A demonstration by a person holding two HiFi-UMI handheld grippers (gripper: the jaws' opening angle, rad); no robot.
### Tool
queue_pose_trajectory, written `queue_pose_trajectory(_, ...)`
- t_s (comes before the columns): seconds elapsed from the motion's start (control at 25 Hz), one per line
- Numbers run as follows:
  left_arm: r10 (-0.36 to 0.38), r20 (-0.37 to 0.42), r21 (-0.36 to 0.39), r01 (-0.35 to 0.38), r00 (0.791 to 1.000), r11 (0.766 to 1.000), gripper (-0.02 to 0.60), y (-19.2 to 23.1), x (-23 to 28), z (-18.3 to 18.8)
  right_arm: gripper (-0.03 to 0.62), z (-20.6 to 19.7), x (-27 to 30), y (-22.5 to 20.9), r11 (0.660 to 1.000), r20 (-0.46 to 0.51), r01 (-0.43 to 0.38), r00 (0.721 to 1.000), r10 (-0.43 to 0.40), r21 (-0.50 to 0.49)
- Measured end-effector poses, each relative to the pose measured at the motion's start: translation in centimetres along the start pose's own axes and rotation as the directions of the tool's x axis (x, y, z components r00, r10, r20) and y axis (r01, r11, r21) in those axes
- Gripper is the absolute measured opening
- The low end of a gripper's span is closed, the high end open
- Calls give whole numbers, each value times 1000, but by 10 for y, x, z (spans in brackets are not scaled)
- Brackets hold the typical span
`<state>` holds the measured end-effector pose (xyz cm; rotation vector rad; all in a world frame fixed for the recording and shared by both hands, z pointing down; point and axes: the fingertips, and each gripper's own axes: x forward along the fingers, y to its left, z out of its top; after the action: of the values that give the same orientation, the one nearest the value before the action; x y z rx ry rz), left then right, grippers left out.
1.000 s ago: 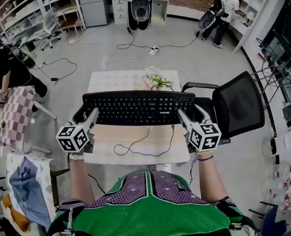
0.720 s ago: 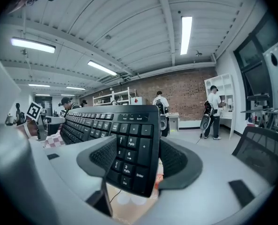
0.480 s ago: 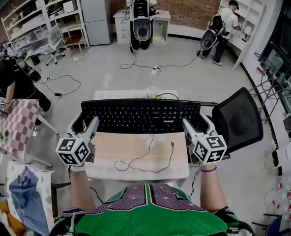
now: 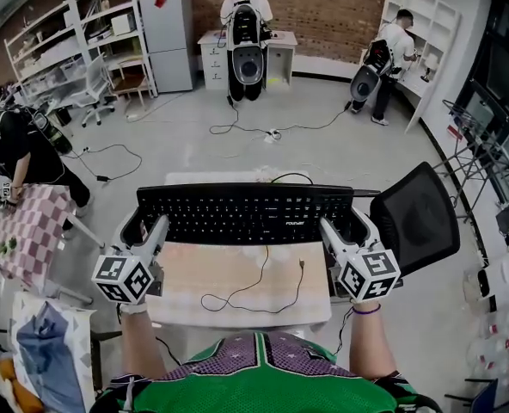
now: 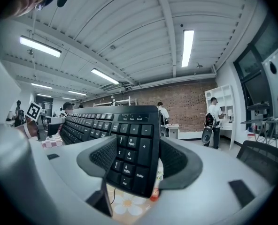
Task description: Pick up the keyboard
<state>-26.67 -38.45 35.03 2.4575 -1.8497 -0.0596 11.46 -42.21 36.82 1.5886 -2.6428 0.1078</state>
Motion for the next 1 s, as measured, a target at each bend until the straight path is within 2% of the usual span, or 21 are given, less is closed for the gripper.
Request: queue_pose_trajectory(1.0,16,-8,-24,-16,1000,1000,272,7,-7,3,270,10,3,9,1000,-32,-5,999,5,1)
